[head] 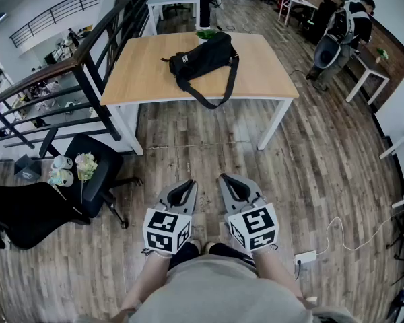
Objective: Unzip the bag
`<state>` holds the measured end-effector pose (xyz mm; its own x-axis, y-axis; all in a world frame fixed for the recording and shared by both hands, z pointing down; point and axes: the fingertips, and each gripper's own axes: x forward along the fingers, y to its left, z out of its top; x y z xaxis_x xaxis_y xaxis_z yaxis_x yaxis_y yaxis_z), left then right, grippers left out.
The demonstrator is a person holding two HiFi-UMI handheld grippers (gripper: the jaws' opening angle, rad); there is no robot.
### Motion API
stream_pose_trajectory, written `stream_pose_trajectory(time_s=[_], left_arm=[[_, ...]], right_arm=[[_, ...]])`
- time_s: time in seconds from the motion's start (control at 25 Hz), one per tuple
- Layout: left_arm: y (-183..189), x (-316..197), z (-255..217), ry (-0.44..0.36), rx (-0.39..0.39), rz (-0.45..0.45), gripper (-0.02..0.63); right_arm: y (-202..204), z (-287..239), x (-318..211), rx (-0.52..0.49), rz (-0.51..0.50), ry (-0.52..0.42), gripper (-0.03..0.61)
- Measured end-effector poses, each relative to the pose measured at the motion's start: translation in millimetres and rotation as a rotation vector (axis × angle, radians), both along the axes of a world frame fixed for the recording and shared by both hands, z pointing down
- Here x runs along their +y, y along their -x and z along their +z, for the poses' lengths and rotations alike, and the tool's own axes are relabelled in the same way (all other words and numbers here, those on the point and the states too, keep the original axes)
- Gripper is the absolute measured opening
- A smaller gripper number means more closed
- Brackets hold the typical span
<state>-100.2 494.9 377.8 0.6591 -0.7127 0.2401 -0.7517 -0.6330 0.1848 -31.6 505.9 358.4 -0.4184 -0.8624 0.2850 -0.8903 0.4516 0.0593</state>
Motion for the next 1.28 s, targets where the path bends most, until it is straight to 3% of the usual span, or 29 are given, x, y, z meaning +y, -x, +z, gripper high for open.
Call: stream_pose_trajectory(time_s=[0.24, 0.6, 0.96, 1.28], left_arm=[[-12, 3, -3, 0.004, 0.003, 0.069, 0.04], [-18, 4, -10, -0.027, 0.034, 0.063, 0.04], [-29, 2, -17, -0.07, 0.063, 0.047, 0.04], [-42, 4, 2, -0.019, 0.047, 0.03, 0.04]], right_arm=[[12, 1, 2, -0.017, -0.034, 0.001, 0.002], [10, 4, 5, -0.051, -0.057, -0.012, 0.005], [-17, -3, 6, -0.085, -0.044, -0.058, 0.005], [-40, 16, 13, -0.094, -0.023, -0.014, 0.006]])
